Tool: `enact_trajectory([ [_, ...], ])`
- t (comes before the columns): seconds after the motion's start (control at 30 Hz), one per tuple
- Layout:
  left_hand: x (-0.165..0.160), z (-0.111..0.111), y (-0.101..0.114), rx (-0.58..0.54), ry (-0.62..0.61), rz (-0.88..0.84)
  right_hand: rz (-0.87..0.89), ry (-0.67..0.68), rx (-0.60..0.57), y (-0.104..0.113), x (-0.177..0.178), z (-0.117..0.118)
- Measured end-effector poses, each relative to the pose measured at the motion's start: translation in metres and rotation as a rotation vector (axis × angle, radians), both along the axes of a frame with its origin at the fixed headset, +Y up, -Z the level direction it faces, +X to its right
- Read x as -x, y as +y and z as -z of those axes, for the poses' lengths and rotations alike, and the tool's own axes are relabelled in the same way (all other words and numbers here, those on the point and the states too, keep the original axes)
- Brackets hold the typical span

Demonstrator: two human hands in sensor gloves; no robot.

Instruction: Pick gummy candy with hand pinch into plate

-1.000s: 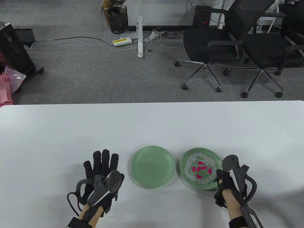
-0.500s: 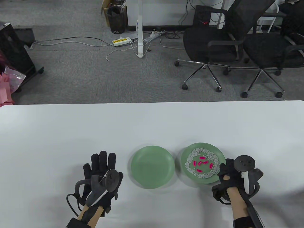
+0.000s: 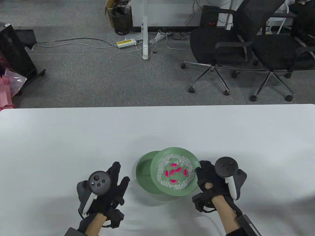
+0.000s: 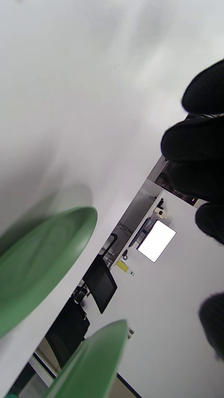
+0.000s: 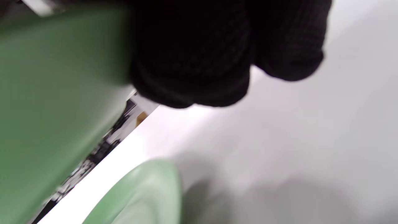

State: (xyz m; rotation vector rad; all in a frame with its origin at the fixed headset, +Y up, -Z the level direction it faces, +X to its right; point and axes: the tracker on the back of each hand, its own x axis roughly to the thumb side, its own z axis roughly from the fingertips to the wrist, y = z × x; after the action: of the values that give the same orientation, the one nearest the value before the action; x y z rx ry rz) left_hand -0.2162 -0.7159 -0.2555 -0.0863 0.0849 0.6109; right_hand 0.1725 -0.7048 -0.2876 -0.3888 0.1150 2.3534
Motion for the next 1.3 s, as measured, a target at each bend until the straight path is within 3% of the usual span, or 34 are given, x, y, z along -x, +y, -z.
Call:
enact_trajectory([
  [0.3,0.024,0.003,-0.014,0.187,0.046,-0.507,0.003,0.179,-0.019,0.005,0.080,-0.009],
  [0.5,0.048,0.005,-0.024,0.279,0.084,-0.665,0.031,0.240,-0.002,0.006,0.123,-0.006],
  [0.73,0.070,0.011,-0.035,0.333,0.086,-0.880,0.006,0.271,-0.017,0.004,0.144,0.001],
  [0.9,0.075,0.012,-0.038,0.321,0.115,-0.917,-0.067,0.326,-0.035,0.011,0.153,0.005],
  [1.0,0.076,0.012,-0.038,0.312,0.122,-0.925,-0.220,0.367,-0.241,0.022,0.161,0.001],
  [1.1,0.077,0.012,-0.039,0.297,0.141,-0.920,-0.243,0.474,-0.385,0.026,0.172,-0.002],
  [1.3,0.076,0.013,-0.040,0.297,0.135,-0.901,-0.373,0.510,-0.353,0.023,0.191,-0.001],
])
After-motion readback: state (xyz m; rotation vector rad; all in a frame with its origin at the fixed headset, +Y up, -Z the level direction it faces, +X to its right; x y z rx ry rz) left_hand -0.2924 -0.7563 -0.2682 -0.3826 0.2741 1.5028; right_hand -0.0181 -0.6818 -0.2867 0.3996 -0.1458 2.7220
